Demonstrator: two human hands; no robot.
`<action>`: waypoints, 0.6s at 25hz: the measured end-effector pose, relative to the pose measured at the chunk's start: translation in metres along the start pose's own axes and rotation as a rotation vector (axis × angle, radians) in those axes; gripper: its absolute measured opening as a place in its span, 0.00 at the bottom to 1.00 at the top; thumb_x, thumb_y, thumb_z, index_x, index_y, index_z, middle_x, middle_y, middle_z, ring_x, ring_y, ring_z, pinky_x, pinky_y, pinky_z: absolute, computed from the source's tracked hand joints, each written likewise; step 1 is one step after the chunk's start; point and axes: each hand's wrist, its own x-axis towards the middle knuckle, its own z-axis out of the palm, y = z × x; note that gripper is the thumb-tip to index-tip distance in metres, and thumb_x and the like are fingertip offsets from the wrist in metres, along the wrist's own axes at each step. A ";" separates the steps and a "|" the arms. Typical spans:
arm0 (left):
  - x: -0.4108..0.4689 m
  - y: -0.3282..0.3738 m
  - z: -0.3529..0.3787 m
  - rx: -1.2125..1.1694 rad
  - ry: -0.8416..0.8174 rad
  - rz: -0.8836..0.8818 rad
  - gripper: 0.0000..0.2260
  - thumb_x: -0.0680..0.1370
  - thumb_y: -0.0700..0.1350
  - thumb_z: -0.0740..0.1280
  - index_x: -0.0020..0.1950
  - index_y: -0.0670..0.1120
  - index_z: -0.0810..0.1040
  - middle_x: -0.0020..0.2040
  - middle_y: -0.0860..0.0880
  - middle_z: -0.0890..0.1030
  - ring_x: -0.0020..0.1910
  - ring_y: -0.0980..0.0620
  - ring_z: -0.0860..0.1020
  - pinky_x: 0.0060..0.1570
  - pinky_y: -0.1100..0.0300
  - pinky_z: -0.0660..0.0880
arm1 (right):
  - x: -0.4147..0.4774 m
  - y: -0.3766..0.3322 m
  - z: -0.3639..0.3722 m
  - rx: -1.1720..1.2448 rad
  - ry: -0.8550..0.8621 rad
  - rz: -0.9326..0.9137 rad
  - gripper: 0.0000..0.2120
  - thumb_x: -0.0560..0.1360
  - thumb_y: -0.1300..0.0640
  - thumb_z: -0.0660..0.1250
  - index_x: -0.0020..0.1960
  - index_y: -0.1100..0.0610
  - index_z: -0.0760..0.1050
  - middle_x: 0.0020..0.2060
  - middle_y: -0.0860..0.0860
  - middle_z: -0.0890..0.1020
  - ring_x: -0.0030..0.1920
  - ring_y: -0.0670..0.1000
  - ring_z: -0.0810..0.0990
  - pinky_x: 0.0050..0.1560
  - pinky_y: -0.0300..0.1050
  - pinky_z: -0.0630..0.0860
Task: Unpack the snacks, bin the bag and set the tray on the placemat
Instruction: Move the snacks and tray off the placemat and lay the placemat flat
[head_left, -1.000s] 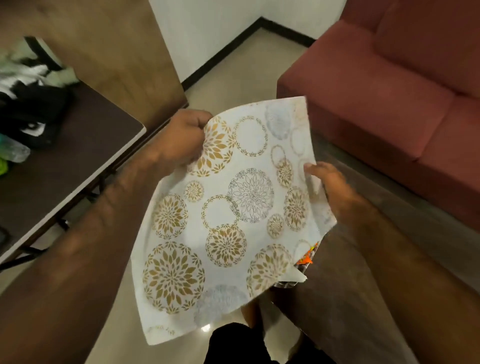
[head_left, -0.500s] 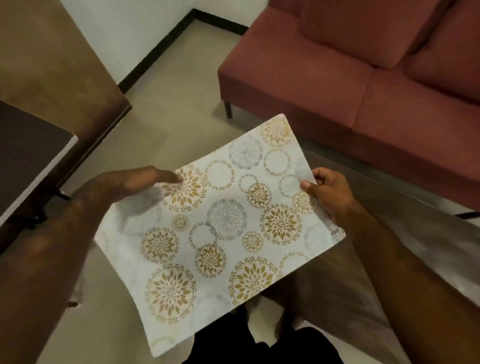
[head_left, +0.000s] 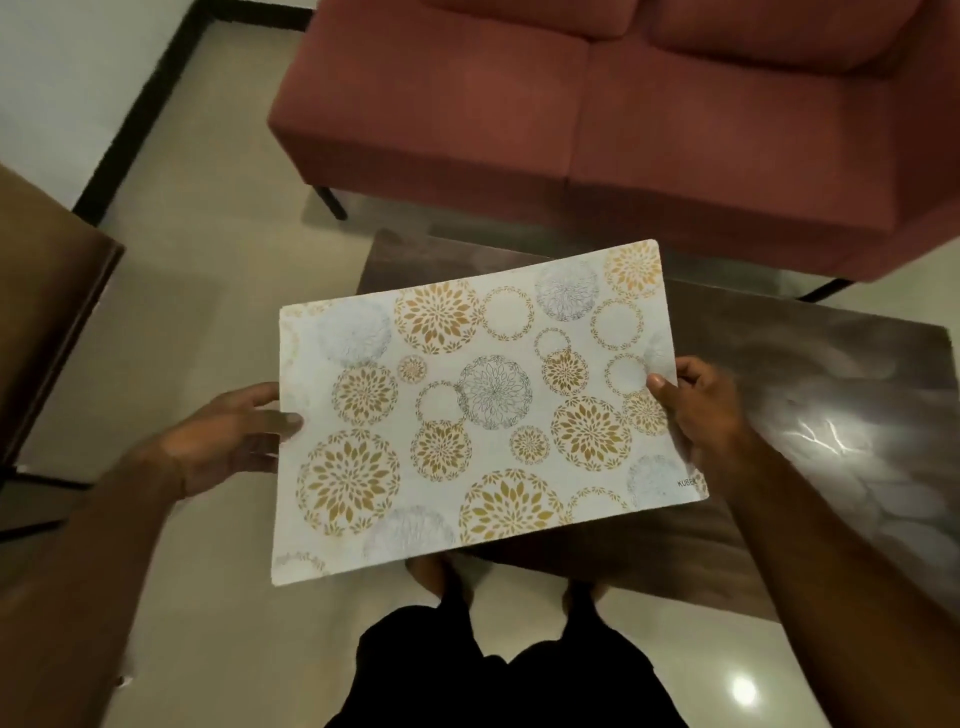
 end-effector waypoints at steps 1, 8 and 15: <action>0.010 0.004 0.035 0.036 0.020 -0.006 0.18 0.76 0.39 0.72 0.65 0.48 0.79 0.58 0.42 0.85 0.53 0.39 0.85 0.51 0.45 0.82 | 0.006 0.011 -0.024 0.015 0.033 0.009 0.04 0.82 0.67 0.69 0.54 0.60 0.78 0.49 0.56 0.87 0.37 0.45 0.89 0.34 0.41 0.85; 0.062 0.014 0.246 0.120 0.154 0.089 0.16 0.79 0.34 0.67 0.65 0.47 0.77 0.56 0.44 0.84 0.48 0.43 0.85 0.39 0.51 0.82 | 0.051 0.065 -0.188 0.043 0.129 0.013 0.04 0.82 0.62 0.70 0.57 0.59 0.79 0.56 0.60 0.86 0.53 0.60 0.87 0.57 0.59 0.84; 0.152 0.022 0.386 0.268 0.106 0.143 0.14 0.79 0.35 0.69 0.64 0.44 0.79 0.59 0.44 0.84 0.55 0.44 0.84 0.51 0.43 0.83 | 0.117 0.121 -0.313 0.031 0.300 0.096 0.02 0.83 0.62 0.70 0.54 0.56 0.79 0.47 0.51 0.86 0.34 0.38 0.87 0.34 0.37 0.83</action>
